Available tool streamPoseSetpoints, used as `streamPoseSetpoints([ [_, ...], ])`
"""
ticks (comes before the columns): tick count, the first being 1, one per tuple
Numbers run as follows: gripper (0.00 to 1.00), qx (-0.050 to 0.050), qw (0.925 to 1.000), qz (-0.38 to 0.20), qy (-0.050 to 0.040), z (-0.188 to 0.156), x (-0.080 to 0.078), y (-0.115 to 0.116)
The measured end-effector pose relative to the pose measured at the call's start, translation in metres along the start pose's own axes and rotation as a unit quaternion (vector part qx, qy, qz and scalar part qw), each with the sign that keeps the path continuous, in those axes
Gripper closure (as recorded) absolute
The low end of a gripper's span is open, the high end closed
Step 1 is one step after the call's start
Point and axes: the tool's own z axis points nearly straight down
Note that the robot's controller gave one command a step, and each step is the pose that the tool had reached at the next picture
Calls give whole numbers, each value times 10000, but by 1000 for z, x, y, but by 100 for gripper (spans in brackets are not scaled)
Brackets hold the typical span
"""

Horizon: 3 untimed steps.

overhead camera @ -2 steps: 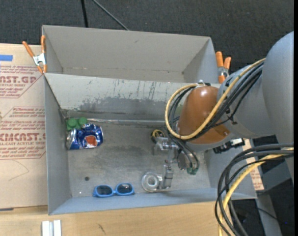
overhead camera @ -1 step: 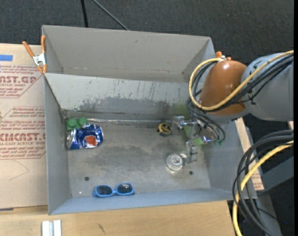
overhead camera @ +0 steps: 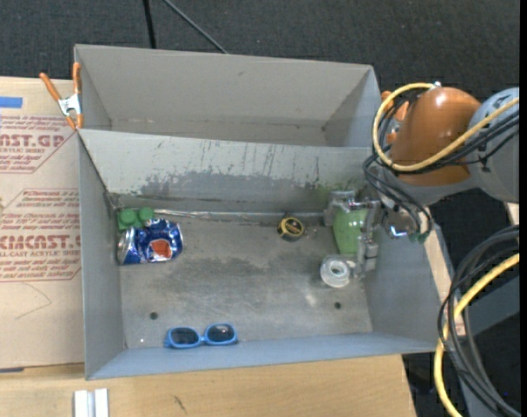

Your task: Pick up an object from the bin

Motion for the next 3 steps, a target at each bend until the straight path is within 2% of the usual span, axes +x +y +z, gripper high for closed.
streamPoseSetpoints([
  [1,0,40,9804,-1971,20,32,17,-2],
  [2,0,6,9630,-2694,-2,31,31,-11],
  [3,100,-14,9618,-2739,-10,31,29,-7],
])
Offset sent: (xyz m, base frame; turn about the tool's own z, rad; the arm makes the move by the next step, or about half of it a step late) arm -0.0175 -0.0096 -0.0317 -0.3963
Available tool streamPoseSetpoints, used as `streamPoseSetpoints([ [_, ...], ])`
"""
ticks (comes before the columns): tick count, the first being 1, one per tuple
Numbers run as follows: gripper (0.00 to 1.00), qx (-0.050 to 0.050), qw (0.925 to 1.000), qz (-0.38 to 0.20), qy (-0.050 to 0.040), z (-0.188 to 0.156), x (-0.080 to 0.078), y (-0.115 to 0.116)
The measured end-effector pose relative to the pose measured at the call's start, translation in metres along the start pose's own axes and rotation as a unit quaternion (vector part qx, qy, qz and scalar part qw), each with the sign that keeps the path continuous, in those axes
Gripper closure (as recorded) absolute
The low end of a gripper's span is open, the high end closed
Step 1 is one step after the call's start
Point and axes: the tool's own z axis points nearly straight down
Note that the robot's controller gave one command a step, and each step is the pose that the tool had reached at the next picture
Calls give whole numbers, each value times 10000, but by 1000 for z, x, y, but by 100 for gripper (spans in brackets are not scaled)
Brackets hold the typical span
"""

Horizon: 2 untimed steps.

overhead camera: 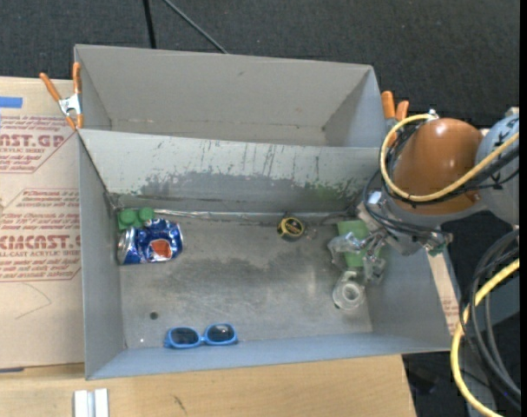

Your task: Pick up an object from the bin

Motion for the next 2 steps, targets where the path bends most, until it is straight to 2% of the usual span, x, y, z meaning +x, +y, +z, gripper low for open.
streamPoseSetpoints([
  [1,100,44,10000,-14,46,-8,-5,3],
  [2,100,104,9999,-11,43,-96,-8,4],
])
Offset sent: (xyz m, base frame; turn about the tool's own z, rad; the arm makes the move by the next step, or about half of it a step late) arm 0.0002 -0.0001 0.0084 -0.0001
